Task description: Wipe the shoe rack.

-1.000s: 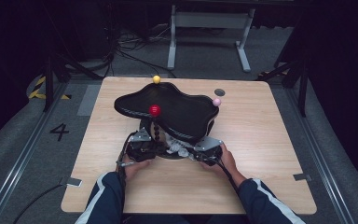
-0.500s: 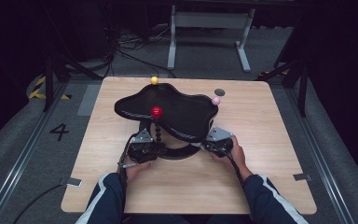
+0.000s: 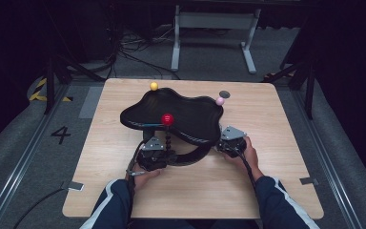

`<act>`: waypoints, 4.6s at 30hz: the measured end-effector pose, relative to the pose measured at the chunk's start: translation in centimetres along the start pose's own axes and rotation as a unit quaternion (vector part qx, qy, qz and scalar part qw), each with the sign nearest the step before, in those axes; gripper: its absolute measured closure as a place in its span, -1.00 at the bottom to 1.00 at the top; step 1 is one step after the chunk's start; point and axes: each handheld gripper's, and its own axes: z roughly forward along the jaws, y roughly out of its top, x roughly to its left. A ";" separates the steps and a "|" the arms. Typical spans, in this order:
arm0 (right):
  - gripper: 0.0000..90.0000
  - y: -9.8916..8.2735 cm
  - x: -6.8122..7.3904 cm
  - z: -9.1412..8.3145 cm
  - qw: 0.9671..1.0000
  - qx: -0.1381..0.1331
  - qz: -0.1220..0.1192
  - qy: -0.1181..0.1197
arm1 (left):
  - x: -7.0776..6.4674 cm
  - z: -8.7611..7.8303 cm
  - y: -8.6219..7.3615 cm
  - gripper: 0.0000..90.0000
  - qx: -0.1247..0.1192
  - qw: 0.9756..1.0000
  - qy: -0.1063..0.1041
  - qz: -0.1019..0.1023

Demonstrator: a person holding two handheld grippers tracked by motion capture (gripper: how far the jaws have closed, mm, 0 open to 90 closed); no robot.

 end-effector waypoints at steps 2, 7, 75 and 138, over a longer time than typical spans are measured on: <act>0.73 0.2 0.6 -0.4 1.000 -0.006 -0.006 0.012 | 0.0 0.0 0.0 0.64 0.000 1.000 0.000 0.000; 0.73 0.7 2.4 -0.8 0.999 -0.013 -0.019 0.042 | -0.1 -0.1 0.0 0.63 0.003 1.000 0.001 0.004; 0.73 -0.4 3.9 -4.0 0.997 -0.002 -0.042 0.064 | -4.9 3.6 2.9 0.66 -0.019 0.997 0.013 0.077; 0.71 -0.8 3.5 -3.6 0.998 0.008 -0.042 0.053 | 10.9 -4.4 4.1 -0.27 -0.033 0.970 0.227 -0.076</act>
